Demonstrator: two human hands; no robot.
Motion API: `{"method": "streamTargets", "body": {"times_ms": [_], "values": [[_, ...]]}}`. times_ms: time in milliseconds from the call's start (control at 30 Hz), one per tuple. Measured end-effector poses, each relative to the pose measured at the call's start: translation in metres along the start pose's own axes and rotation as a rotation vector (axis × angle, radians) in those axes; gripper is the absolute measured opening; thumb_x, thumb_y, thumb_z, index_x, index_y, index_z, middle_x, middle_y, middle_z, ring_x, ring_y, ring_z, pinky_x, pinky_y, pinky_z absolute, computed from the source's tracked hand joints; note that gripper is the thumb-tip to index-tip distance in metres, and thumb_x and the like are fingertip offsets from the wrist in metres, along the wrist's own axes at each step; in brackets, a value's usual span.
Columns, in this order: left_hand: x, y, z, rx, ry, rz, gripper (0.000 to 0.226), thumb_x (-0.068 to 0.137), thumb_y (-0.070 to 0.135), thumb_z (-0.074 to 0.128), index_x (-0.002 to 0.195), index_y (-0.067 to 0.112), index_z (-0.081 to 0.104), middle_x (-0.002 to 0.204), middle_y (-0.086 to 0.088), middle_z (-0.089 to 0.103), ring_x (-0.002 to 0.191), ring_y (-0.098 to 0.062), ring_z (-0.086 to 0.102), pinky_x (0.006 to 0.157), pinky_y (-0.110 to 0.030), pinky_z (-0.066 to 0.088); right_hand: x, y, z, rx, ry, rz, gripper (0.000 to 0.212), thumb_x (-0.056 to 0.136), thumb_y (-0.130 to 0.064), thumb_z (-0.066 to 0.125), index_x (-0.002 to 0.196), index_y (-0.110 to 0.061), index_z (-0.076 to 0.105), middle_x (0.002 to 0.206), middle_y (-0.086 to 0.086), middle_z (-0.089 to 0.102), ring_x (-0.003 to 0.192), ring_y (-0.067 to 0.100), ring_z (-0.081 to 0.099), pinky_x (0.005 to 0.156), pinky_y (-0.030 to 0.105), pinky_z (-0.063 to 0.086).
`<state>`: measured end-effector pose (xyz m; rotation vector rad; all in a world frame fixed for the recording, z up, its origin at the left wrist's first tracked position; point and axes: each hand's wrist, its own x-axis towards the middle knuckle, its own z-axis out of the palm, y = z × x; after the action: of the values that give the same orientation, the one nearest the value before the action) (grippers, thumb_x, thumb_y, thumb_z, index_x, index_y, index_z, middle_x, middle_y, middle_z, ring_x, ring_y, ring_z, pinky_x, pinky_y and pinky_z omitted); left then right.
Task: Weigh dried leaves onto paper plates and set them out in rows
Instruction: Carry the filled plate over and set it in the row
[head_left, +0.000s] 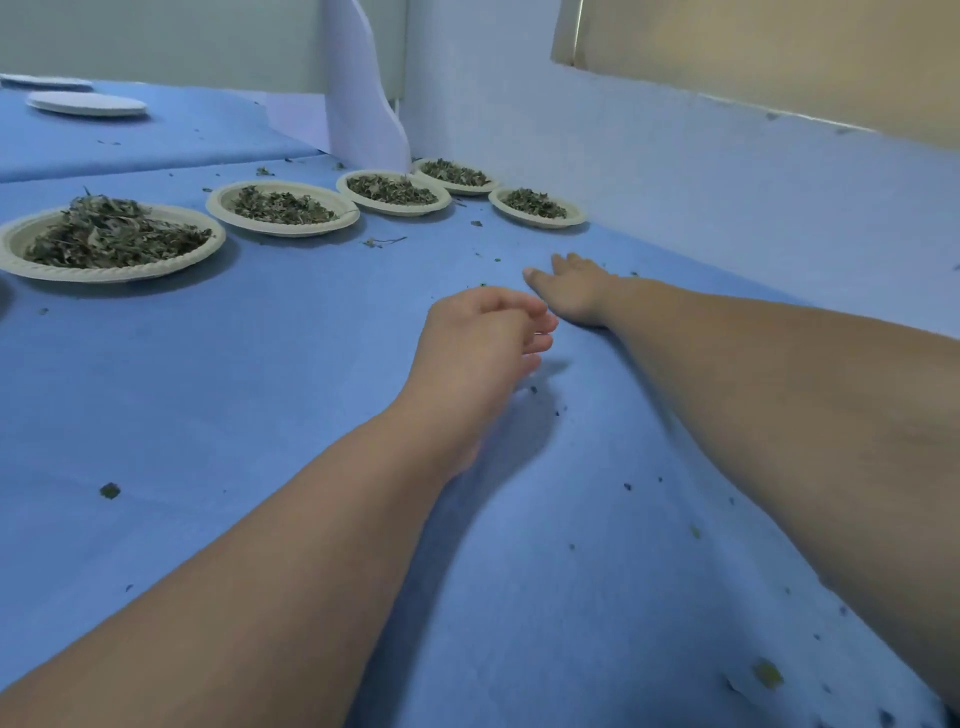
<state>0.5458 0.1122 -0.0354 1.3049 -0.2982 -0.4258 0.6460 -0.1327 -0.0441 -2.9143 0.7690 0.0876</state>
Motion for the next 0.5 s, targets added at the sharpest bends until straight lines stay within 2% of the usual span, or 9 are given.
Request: {"method": "streamTargets", "body": {"times_ms": [67, 167, 267, 300, 333, 400, 500], "values": [[0.000, -0.007, 0.005, 0.297, -0.036, 0.091, 0.023, 0.085, 0.008, 0.055, 0.090, 0.021, 0.074, 0.094, 0.004, 0.079, 0.096, -0.018, 0.074, 0.085, -0.035, 0.059, -0.027, 0.010, 0.002, 0.000, 0.003, -0.019, 0.088, 0.096, -0.072, 0.019, 0.162, -0.015, 0.004, 0.170, 0.003, -0.002, 0.157, 0.020, -0.001, 0.126, 0.048, 0.003], [-0.001, -0.007, 0.014, 0.695, -0.081, 0.224, 0.030, 0.087, 0.006, 0.052, 0.099, 0.025, 0.072, 0.107, 0.007, 0.075, 0.092, -0.012, 0.069, 0.074, -0.024, 0.051, -0.074, 0.029, 0.003, -0.013, -0.006, -0.047, 0.086, 0.099, -0.071, 0.019, 0.162, -0.015, 0.003, 0.170, 0.003, -0.003, 0.157, 0.018, -0.002, 0.126, 0.046, 0.003], [-0.008, -0.008, 0.025, 1.078, -0.188, 0.314, 0.040, 0.092, 0.012, 0.051, 0.129, 0.019, 0.064, 0.130, -0.001, 0.066, 0.120, -0.021, 0.060, 0.091, -0.027, 0.044, -0.125, 0.050, 0.008, -0.027, 0.008, -0.085, 0.081, 0.101, -0.066, 0.019, 0.162, -0.015, 0.006, 0.170, 0.004, 0.000, 0.157, 0.019, 0.000, 0.126, 0.045, 0.005], [-0.013, -0.011, 0.030, 1.193, -0.233, 0.335, 0.036, 0.095, 0.015, 0.049, 0.129, 0.015, 0.062, 0.127, -0.004, 0.065, 0.122, -0.026, 0.058, 0.091, -0.030, 0.044, -0.143, 0.057, 0.010, -0.028, 0.019, -0.098, 0.080, 0.102, -0.064, 0.019, 0.162, -0.014, 0.006, 0.170, 0.004, 0.001, 0.157, 0.019, 0.001, 0.126, 0.045, 0.005], [-0.019, -0.014, 0.035, 1.296, -0.273, 0.355, 0.027, 0.097, 0.018, 0.047, 0.119, 0.012, 0.061, 0.118, -0.005, 0.065, 0.118, -0.030, 0.058, 0.087, -0.034, 0.043, -0.161, 0.063, 0.012, -0.030, 0.031, -0.115, 0.078, 0.103, -0.062, 0.019, 0.162, -0.014, 0.007, 0.170, 0.004, 0.002, 0.157, 0.019, 0.002, 0.126, 0.044, 0.006], [-0.032, -0.019, 0.040, 1.444, -0.301, 0.372, 0.020, 0.101, 0.019, 0.042, 0.106, 0.010, 0.058, 0.110, -0.007, 0.063, 0.110, -0.032, 0.057, 0.081, -0.035, 0.038, -0.200, 0.073, 0.017, -0.035, 0.036, -0.158, 0.074, 0.105, -0.058, 0.020, 0.162, -0.013, 0.009, 0.170, 0.006, 0.004, 0.156, 0.020, 0.004, 0.126, 0.041, 0.007], [-0.052, -0.016, 0.050, 1.523, -0.248, 0.319, 0.032, 0.106, 0.020, 0.037, 0.126, 0.009, 0.059, 0.132, -0.011, 0.061, 0.119, -0.032, 0.056, 0.094, -0.038, 0.044, -0.259, 0.091, 0.015, -0.012, -0.008, -0.194, 0.069, 0.107, -0.052, 0.023, 0.162, -0.011, 0.010, 0.170, 0.008, 0.004, 0.156, 0.019, 0.005, 0.126, 0.037, 0.008]]}}
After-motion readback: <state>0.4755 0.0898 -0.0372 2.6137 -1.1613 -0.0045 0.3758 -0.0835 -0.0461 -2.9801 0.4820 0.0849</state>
